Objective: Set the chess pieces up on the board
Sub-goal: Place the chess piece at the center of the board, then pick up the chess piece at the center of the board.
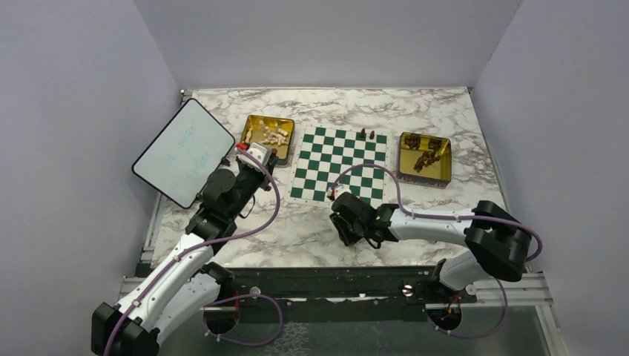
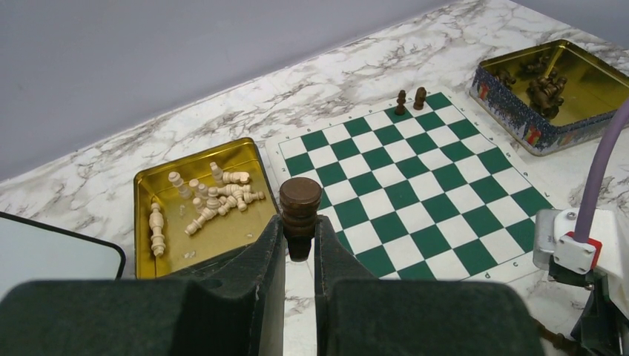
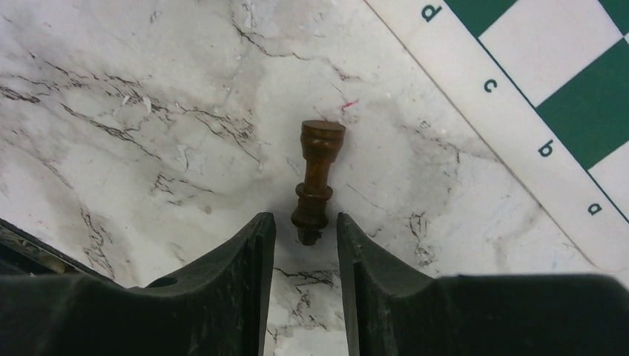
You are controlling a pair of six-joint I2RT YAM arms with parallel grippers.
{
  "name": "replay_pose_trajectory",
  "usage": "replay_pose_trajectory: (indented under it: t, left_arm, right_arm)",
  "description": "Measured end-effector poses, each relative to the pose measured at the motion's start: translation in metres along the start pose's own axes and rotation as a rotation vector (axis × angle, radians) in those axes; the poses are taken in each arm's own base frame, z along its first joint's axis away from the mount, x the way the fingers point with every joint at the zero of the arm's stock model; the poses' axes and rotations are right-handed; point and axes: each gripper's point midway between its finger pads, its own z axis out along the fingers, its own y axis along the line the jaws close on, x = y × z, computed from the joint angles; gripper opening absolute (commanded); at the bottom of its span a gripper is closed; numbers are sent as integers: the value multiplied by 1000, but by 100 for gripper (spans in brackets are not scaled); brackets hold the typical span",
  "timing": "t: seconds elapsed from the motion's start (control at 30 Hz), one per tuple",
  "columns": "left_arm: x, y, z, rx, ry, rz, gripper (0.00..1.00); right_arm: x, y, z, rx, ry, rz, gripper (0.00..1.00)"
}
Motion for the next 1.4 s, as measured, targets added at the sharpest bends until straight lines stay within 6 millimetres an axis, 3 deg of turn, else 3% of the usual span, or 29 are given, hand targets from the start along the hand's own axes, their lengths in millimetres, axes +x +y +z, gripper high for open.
replay_pose_trajectory:
  t: [0.6,0.77,0.83,1.1,1.23,1.4]
  left_arm:
    - [7,-5,1,17,17,-41,0]
    - [9,-10,2,33,24,-79,0]
    - [12,-13,4,47,29,-106,0]
    - [40,-40,21,155,133,-235,0]
    - [44,-57,29,225,179,-323,0]
    - [43,-72,32,287,206,-415,0]
  right_arm:
    - [-1,-7,0,33,-80,42,13]
    - [-2,-8,-12,23,-87,51,8]
    - [-9,-6,-24,7,-105,55,7]
    - [-77,25,-69,-130,-260,57,6]
    - [-94,36,-77,-171,-283,49,6]
    - [-103,44,-68,-181,-271,43,3]
